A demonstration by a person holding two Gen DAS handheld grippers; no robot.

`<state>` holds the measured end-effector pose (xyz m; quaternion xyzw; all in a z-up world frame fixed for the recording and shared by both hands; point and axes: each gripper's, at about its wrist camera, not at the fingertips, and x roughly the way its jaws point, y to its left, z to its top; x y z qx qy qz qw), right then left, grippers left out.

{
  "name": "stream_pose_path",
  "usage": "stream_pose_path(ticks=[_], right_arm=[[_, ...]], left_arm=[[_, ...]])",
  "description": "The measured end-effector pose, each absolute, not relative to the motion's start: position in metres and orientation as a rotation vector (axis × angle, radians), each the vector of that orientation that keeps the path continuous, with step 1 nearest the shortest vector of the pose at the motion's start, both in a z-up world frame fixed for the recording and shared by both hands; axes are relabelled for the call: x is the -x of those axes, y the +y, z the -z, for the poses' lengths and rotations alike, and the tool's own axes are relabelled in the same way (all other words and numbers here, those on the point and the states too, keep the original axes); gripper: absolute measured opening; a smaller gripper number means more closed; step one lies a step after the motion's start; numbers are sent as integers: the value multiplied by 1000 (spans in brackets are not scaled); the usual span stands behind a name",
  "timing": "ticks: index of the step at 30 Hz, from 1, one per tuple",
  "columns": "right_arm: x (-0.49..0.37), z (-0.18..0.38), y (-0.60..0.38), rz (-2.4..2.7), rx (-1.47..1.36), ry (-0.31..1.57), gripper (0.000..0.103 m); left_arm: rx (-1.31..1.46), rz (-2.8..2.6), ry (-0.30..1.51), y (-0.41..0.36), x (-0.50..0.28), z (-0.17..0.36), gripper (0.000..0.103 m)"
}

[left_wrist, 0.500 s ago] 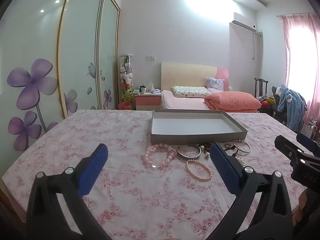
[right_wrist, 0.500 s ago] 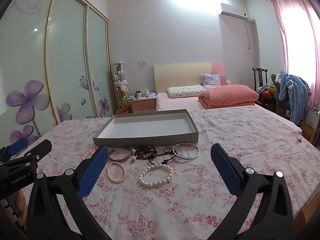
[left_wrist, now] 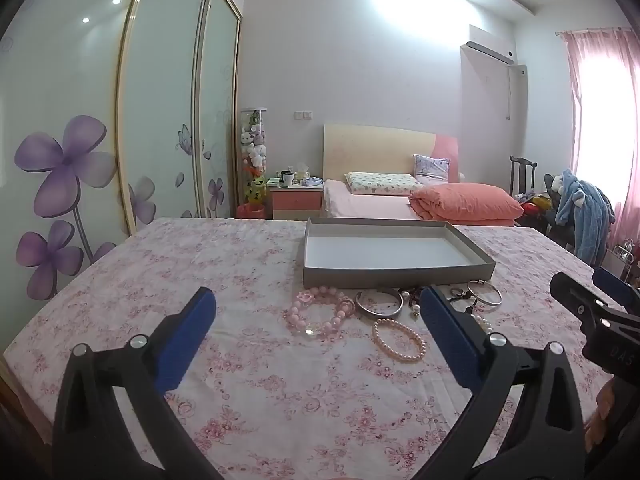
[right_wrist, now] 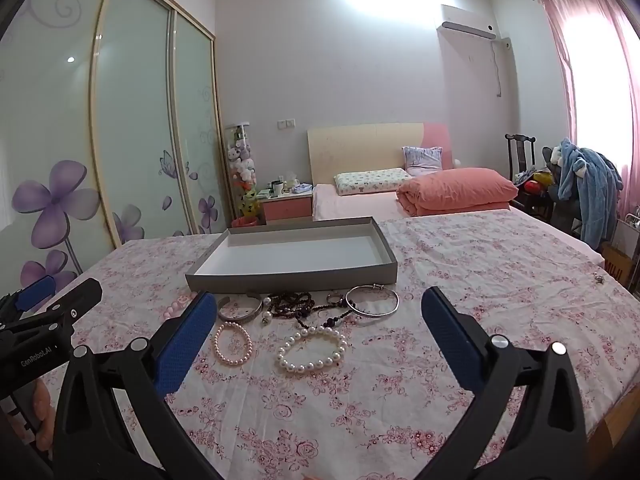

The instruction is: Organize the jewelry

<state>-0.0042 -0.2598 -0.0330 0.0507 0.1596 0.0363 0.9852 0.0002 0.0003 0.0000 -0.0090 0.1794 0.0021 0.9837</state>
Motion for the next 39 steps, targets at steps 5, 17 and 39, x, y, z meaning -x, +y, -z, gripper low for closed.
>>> stream_pose_path(ticks=[5, 17, 39], right_arm=[[4, 34, -260, -73, -103, 322, 101], [4, 35, -260, -73, -104, 323, 101], [4, 37, -262, -73, -107, 328, 101]], left_arm=[[18, -4, 362, 0, 0, 0, 99], [19, -4, 363, 0, -1, 0, 99], [21, -4, 367, 1, -1, 0, 99]])
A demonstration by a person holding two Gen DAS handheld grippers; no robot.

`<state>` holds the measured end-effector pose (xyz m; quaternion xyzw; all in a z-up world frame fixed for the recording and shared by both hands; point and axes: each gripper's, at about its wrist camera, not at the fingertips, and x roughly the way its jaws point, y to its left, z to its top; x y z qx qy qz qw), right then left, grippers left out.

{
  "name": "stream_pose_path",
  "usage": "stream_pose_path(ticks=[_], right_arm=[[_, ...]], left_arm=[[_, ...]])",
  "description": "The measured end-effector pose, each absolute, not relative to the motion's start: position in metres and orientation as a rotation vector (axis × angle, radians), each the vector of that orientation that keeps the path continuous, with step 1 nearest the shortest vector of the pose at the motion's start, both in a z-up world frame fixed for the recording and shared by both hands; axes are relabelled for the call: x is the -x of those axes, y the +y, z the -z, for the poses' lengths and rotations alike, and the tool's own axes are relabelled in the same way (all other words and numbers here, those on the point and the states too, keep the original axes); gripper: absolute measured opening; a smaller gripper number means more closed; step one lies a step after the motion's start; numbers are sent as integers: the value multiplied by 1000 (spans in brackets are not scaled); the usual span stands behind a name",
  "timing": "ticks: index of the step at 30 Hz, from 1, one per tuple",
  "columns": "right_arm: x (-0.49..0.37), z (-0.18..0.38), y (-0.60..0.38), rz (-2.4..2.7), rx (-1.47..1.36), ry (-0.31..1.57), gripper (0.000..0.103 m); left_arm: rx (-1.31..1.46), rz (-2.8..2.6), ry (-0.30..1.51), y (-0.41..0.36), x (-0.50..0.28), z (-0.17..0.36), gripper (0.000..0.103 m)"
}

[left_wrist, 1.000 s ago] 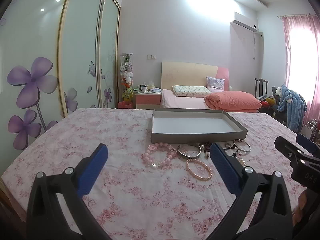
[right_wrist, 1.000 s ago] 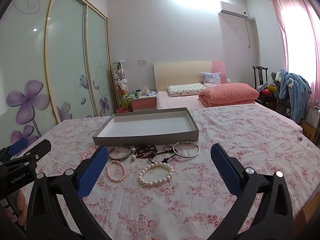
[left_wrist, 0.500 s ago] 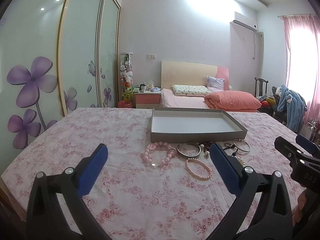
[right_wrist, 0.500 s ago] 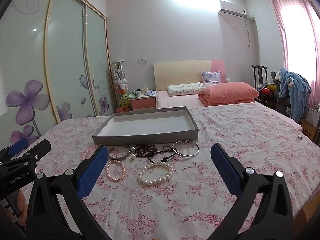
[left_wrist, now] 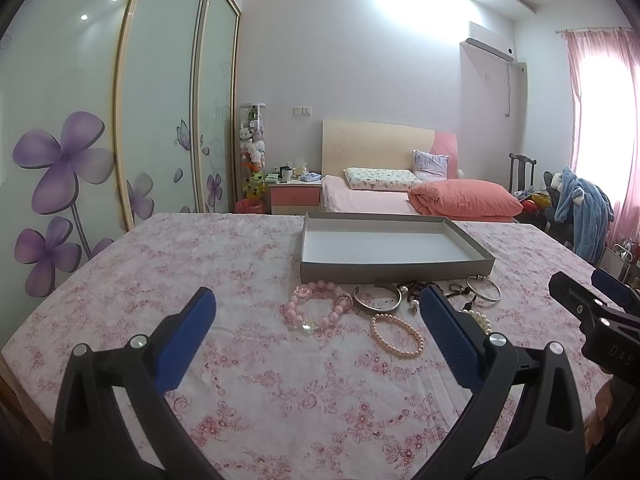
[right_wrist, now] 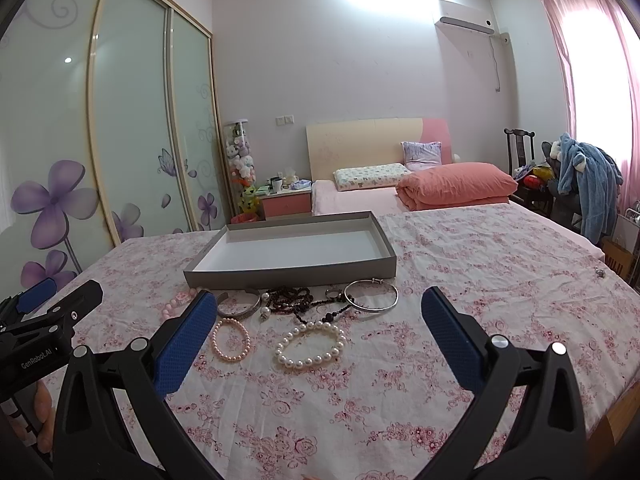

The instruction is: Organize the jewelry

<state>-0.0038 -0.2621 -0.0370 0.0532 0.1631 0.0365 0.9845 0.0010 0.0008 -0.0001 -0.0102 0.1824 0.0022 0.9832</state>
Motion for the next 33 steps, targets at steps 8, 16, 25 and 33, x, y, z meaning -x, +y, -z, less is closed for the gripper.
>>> stream_pose_path(ticks=[8, 16, 25, 33], right_arm=[[3, 37, -263, -73, -109, 329, 101], [4, 37, -263, -73, -110, 329, 101], [5, 37, -263, -71, -108, 330, 101], [4, 38, -264, -71, -109, 331, 101]], left_arm=[[21, -5, 369, 1, -1, 0, 99], [20, -6, 369, -1, 0, 3, 99], [20, -6, 371, -1, 0, 3, 99], [23, -10, 372, -4, 5, 20, 99]])
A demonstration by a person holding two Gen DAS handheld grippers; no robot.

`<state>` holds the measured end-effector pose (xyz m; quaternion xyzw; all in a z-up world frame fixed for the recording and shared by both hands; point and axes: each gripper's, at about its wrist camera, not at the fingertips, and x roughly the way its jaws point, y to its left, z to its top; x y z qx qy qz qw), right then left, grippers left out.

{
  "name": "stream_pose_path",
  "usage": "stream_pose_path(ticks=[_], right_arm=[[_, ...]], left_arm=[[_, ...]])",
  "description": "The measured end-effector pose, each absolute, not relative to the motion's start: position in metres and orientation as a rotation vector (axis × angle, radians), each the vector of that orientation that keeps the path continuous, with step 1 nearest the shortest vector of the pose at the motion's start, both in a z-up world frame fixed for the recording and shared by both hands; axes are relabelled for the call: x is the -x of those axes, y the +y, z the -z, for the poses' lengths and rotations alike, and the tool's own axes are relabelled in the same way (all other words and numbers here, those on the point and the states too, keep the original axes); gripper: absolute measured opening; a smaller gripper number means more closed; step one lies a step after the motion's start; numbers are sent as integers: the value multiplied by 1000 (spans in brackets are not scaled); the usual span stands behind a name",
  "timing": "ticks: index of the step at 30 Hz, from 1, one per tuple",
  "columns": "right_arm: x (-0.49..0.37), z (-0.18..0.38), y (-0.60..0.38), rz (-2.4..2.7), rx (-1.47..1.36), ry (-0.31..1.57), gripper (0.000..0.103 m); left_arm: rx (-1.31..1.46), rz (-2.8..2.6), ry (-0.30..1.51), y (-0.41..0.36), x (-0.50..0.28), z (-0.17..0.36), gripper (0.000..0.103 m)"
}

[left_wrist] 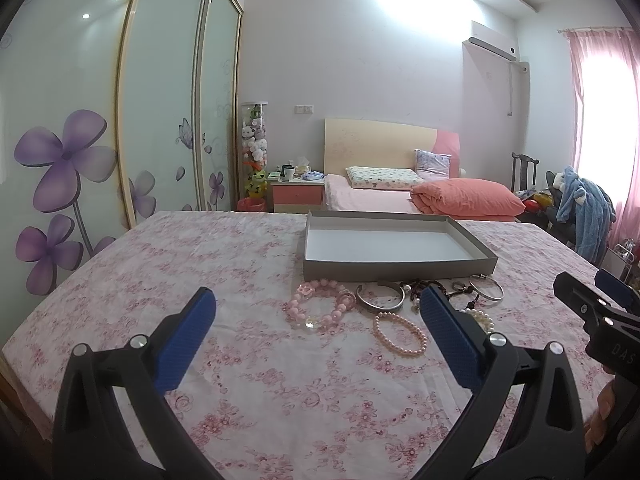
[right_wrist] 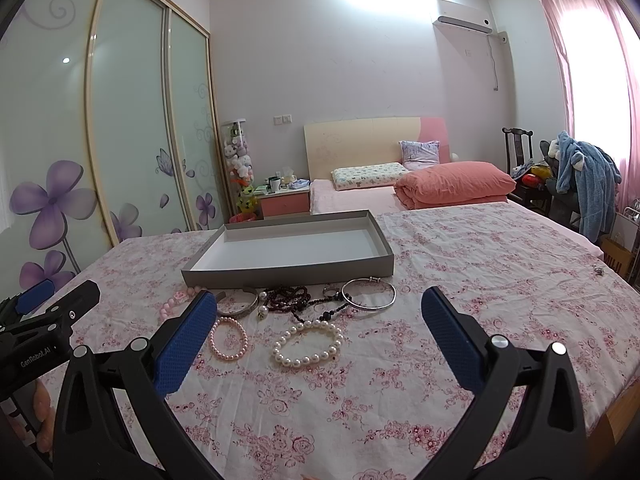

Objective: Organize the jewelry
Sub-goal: 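Grasp the white pearl bracelet with the right tool while the left tool grasps the pink bead bracelet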

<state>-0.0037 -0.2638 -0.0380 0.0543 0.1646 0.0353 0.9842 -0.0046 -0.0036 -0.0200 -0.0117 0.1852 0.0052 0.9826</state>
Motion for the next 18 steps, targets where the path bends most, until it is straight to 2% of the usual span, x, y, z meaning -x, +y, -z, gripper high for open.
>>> stream_pose_path(ticks=[7, 14, 16, 18], right_arm=[[4, 44, -272, -66, -109, 350, 101], [-29, 56, -277, -52, -129, 483, 101], [-41, 61, -279, -49, -133, 545, 99], [-54, 67, -279, -48, -125, 604, 88]], left_arm=[[22, -20, 397, 3, -4, 17, 99], [-28, -10, 541, 6, -37, 30, 99], [-25, 2, 613, 10, -51, 37, 99], [-23, 10, 665, 12, -66, 44, 99]])
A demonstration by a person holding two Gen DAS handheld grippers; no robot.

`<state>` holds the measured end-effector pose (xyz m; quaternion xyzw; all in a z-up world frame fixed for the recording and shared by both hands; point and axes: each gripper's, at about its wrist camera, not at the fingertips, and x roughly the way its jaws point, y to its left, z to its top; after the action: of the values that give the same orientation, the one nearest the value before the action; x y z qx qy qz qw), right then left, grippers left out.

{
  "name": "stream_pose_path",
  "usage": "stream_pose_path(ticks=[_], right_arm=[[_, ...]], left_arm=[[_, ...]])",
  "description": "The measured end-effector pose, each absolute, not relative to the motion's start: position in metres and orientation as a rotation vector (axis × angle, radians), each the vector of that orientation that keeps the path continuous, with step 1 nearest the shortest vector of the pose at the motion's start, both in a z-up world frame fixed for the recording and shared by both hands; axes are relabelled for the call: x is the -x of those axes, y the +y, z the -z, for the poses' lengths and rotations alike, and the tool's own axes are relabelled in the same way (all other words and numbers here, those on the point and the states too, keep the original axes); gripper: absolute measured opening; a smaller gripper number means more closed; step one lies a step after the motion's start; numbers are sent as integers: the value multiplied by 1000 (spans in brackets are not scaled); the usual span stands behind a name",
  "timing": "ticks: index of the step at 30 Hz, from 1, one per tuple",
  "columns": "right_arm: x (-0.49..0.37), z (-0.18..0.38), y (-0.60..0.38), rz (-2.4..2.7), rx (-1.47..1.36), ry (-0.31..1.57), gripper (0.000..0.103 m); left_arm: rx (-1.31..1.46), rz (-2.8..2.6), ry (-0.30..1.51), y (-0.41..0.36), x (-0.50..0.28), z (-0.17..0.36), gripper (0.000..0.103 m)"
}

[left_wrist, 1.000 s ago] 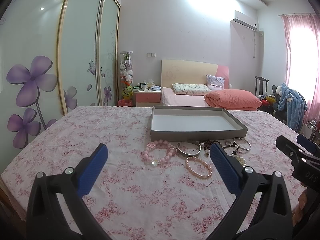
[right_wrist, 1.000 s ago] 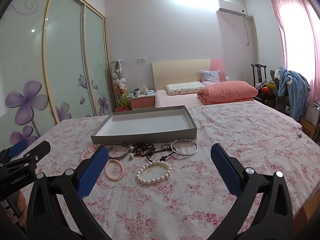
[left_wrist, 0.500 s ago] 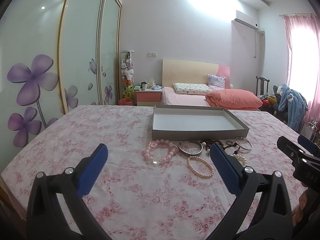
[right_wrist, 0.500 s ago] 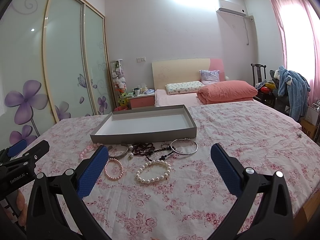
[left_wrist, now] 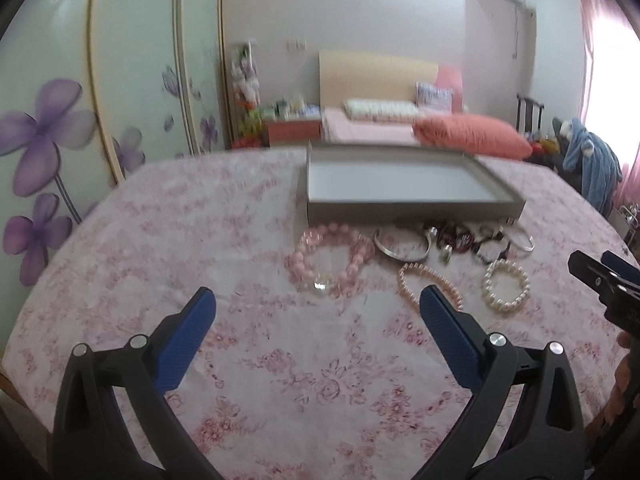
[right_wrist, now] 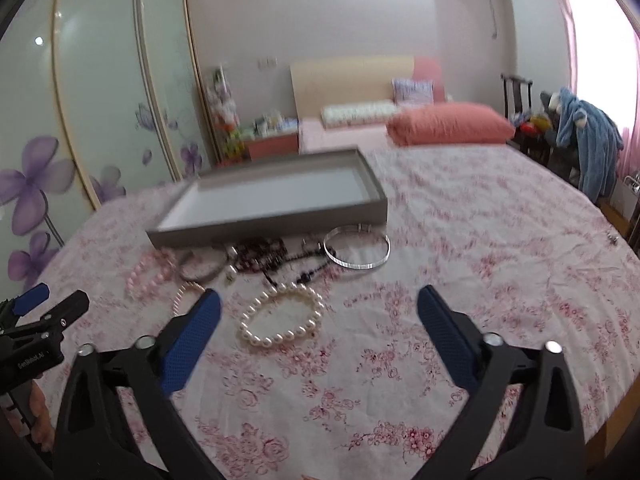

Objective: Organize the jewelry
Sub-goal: 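Grasp the white pearl bracelet with the right tool while the left tool grasps the pink bead bracelet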

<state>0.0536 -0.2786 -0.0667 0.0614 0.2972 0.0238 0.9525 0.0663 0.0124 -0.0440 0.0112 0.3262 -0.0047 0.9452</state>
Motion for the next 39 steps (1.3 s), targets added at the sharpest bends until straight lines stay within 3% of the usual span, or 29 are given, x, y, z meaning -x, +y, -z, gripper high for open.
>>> stream_pose_path(ticks=[1, 3, 6, 9, 13, 18, 30, 33, 39], right_arm=[[-61, 70, -278, -49, -123, 640, 85], [-73, 78, -279, -43, -130, 700, 66], [-89, 90, -281, -58, -155, 787, 48], [-101, 101, -277, -82, -150, 847, 38], [-111, 108, -269, -80, -113, 878, 33], [-109, 111, -259, -52, -31, 881, 15], [-98, 113, -261, -75, -31, 873, 11], [-105, 111, -263, -76, -38, 877, 11], [-107, 109, -264, -75, -42, 878, 11]], left_arm=[[-25, 8, 689, 14, -73, 47, 99], [-28, 12, 725, 16, -84, 52, 99], [-34, 8, 764, 19, -99, 56, 99], [-52, 0, 789, 20, -111, 58, 99], [-65, -9, 795, 22, -122, 56, 99], [-62, -36, 810, 27, -139, 58, 93], [-44, -45, 902, 33, -176, 81, 57], [-41, -41, 926, 33, -179, 89, 43], [-20, -20, 920, 33, -179, 90, 33]])
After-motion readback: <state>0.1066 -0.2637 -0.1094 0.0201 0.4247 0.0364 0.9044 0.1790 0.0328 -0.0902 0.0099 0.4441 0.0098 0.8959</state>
